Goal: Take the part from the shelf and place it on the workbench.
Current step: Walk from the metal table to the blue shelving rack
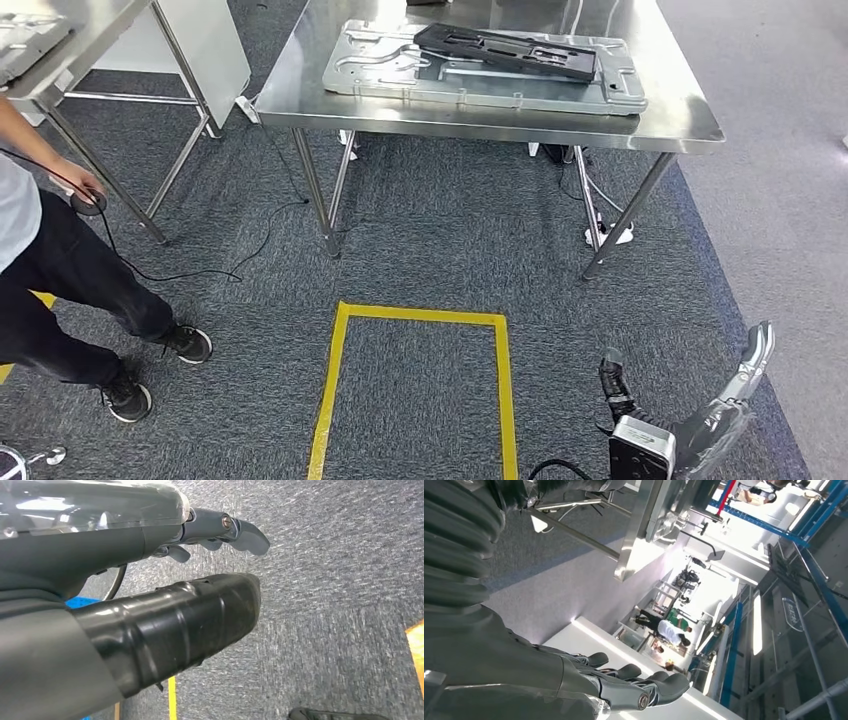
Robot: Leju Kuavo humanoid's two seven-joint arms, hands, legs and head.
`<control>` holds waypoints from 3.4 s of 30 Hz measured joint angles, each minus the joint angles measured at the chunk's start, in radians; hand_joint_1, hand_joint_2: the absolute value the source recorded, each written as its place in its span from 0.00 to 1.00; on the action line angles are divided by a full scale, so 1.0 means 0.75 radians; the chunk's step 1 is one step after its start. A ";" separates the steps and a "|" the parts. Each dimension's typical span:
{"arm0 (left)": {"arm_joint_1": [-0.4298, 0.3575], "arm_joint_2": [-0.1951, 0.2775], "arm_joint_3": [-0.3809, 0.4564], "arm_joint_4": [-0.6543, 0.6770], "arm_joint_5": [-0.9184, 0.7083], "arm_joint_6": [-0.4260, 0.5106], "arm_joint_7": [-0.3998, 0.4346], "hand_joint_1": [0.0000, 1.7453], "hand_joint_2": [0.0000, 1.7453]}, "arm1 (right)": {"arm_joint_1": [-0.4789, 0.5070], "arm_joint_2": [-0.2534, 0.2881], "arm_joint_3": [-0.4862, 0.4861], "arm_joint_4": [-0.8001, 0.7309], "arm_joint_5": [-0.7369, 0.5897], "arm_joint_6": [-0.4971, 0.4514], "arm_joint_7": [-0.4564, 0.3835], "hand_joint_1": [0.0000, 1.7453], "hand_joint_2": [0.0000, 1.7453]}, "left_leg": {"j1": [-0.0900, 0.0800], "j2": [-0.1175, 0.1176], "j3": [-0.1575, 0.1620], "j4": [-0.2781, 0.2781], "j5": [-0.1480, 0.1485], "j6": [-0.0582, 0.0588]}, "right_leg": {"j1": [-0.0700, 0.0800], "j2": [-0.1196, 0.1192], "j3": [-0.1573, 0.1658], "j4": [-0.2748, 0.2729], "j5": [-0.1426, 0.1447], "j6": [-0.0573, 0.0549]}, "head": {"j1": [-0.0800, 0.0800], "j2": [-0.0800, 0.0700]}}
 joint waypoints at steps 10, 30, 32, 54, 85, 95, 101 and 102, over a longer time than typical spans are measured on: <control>0.003 0.000 0.002 0.000 -0.003 -0.011 -0.001 0.00 0.00 | -0.002 0.000 -0.006 -0.005 -0.045 0.000 0.023 0.00 0.00 | 0.006 -0.004 -0.069 0.345 -0.214 -0.050 | 0.000 -0.011 -0.126 -0.020 0.111 -0.051 | -0.004 0.000; 0.001 -0.001 0.003 0.000 -0.003 -0.013 -0.001 0.00 0.00 | -0.001 0.000 -0.013 -0.014 -0.047 0.000 0.026 0.00 0.00 | 0.000 0.003 0.042 -0.011 -0.034 0.002 | -0.010 0.002 -0.033 0.027 0.018 0.016 | -0.001 0.000; 0.001 -0.001 0.003 0.000 -0.004 -0.014 -0.001 0.00 0.00 | 0.000 0.000 -0.015 -0.016 -0.047 0.000 0.025 0.00 0.00 | -0.001 0.003 0.036 -0.013 -0.018 -0.017 | -0.003 0.003 -0.030 -0.002 0.023 -0.001 | -0.002 0.000; 0.008 -0.011 0.016 0.000 -0.011 -0.008 -0.014 0.00 0.00 | -0.209 -0.130 -0.569 0.967 -0.375 0.120 0.086 0.00 0.00 | 0.011 0.010 0.161 -0.079 -0.089 0.018 | -0.012 0.021 -0.320 0.340 -0.035 0.037 | 0.001 0.000; 0.021 -0.023 0.092 0.000 -0.003 0.019 0.019 0.00 0.00 | -0.363 -0.156 -0.995 2.210 0.110 0.117 0.798 0.00 0.00 | 0.004 0.023 0.139 -0.055 -0.080 0.028 | -0.010 0.020 -0.335 0.388 -0.056 0.024 | 0.003 0.000; 0.009 -0.027 0.097 0.000 -0.003 0.016 0.021 0.00 0.00 | -0.361 -0.156 -0.961 2.219 0.123 0.122 0.801 0.00 0.00 | 0.011 0.109 0.149 -0.023 -0.124 -0.044 | -0.018 -0.033 -0.143 0.025 0.103 -0.011 | 0.002 0.000; 0.021 -0.028 0.098 0.000 -0.014 0.013 0.038 0.00 0.00 | -0.361 -0.155 -0.956 2.224 0.134 0.146 0.810 0.00 0.00 | 0.016 -0.001 -0.013 0.343 -0.308 -0.052 | -0.011 0.045 -0.160 0.024 0.119 -0.046 | 0.002 0.000; 0.023 -0.029 0.098 0.000 -0.018 0.012 0.041 0.00 0.00 | -0.359 -0.155 -0.955 2.225 0.137 0.151 0.812 0.00 0.00 | 0.016 -0.002 -0.005 0.324 -0.278 -0.050 | -0.010 0.063 -0.161 0.028 0.119 -0.045 | 0.002 0.000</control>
